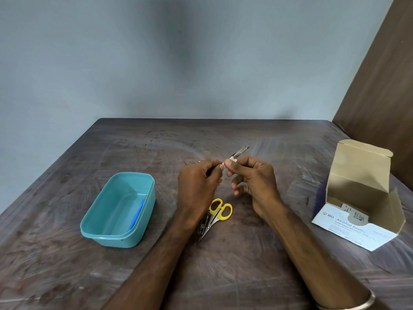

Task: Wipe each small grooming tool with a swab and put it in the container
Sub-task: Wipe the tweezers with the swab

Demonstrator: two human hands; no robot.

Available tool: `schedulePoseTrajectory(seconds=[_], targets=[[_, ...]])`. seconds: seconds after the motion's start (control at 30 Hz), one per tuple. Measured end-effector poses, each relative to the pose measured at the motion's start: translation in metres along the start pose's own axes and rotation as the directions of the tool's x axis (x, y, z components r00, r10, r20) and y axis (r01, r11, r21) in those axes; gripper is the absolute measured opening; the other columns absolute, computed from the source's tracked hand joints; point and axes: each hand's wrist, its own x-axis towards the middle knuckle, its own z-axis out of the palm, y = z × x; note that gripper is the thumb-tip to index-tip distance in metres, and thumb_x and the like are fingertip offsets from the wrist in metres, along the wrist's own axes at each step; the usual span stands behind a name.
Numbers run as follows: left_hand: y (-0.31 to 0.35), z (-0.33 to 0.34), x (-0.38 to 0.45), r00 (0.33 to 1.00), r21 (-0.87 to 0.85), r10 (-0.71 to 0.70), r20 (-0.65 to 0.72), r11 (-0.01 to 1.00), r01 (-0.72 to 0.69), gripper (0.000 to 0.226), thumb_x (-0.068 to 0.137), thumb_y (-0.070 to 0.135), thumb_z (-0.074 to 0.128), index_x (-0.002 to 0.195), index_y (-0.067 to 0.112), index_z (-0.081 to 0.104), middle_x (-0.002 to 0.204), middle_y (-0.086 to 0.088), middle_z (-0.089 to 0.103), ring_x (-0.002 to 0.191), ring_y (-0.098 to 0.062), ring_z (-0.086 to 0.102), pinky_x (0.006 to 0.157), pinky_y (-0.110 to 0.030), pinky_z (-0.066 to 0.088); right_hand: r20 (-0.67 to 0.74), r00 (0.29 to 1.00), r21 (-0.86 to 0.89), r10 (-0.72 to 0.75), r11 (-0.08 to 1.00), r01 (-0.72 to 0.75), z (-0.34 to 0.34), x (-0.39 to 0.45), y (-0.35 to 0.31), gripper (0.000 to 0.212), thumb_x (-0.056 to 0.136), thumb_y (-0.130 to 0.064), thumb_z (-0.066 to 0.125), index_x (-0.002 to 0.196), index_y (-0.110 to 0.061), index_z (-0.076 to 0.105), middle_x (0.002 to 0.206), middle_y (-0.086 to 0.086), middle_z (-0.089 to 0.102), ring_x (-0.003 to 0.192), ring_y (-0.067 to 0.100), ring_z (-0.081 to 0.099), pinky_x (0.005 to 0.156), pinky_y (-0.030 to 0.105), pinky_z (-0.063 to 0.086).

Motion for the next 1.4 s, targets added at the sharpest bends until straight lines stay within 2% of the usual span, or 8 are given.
schedulePoseTrajectory(seconds=[0.57,0.83,1.0,1.07,1.2,1.27,1.4], targets=[[-0.002,0.001,0.0,1.0,0.029,0.012,0.004,1.0,-0.012,0.013,0.093,0.014,0.064,0.1,0.015,0.076,0.072,0.004,0.071,0.064,-0.005,0.067,0.062,-0.037,0.06,-0.082,0.997,0.01,-0.009,1.0,0.01,-0.005,0.003,-0.005,0.017,0.082,-0.023,0.081,0.079,-0.008,0.073,0.069,0.006,0.07,0.046,0.018,0.054,0.044,0.027,0.046],[-0.001,0.001,0.0,1.0,0.001,-0.024,0.007,1.0,0.024,0.014,0.093,0.013,0.064,0.099,0.015,0.076,0.072,0.003,0.072,0.064,-0.006,0.068,0.063,-0.038,0.06,-0.12,0.993,0.085,-0.013,0.996,0.024,-0.016,0.01,-0.008,0.018,0.081,-0.02,0.081,0.088,-0.006,0.071,0.076,0.006,0.072,0.05,0.018,0.057,0.043,0.027,0.047],[-0.001,0.0,0.0,0.998,-0.017,-0.059,0.022,0.998,0.059,0.014,0.093,0.013,0.064,0.1,0.015,0.076,0.073,0.005,0.072,0.064,-0.005,0.068,0.064,-0.035,0.061,-0.125,0.987,0.092,-0.102,0.989,0.114,-0.017,0.01,-0.009,0.032,0.082,-0.011,0.079,0.112,-0.011,0.066,0.082,0.014,0.073,0.048,0.019,0.055,0.042,0.027,0.048],[0.0,0.0,0.0,0.994,-0.075,-0.107,0.028,0.991,0.108,0.013,0.092,0.012,0.065,0.098,0.015,0.076,0.072,0.005,0.072,0.063,-0.006,0.069,0.063,-0.034,0.061,-0.105,0.98,0.034,-0.168,0.984,0.172,-0.018,0.011,-0.009,0.031,0.083,-0.009,0.078,0.112,-0.015,0.068,0.078,0.013,0.071,0.046,0.018,0.054,0.042,0.027,0.047],[0.001,0.0,0.0,0.98,-0.174,-0.193,0.048,0.965,0.198,0.013,0.092,0.008,0.065,0.096,0.014,0.076,0.069,0.001,0.072,0.061,-0.011,0.07,0.062,-0.03,0.061,-0.055,0.967,-0.039,-0.247,0.969,0.245,-0.019,0.013,-0.007,0.016,0.081,-0.007,0.079,0.096,-0.011,0.075,0.071,0.006,0.063,0.047,0.019,0.055,0.042,0.027,0.046],[0.001,0.0,0.001,0.973,-0.186,-0.223,0.059,0.955,0.23,0.012,0.093,0.009,0.064,0.096,0.013,0.075,0.07,0.0,0.072,0.062,-0.012,0.07,0.063,-0.03,0.061,-0.008,0.971,-0.066,-0.239,0.969,0.238,-0.02,0.012,-0.007,0.023,0.079,-0.004,0.08,0.1,-0.011,0.076,0.073,0.002,0.065,0.05,0.019,0.057,0.042,0.028,0.048],[0.001,-0.002,0.002,0.965,-0.196,-0.25,0.073,0.945,0.26,0.014,0.093,0.009,0.064,0.093,0.018,0.074,0.069,0.0,0.071,0.062,-0.013,0.071,0.062,-0.027,0.061,0.046,0.974,-0.083,-0.223,0.97,0.226,-0.022,0.011,-0.007,0.036,0.077,0.005,0.079,0.106,-0.015,0.076,0.085,0.011,0.068,0.052,0.019,0.059,0.044,0.029,0.048]])
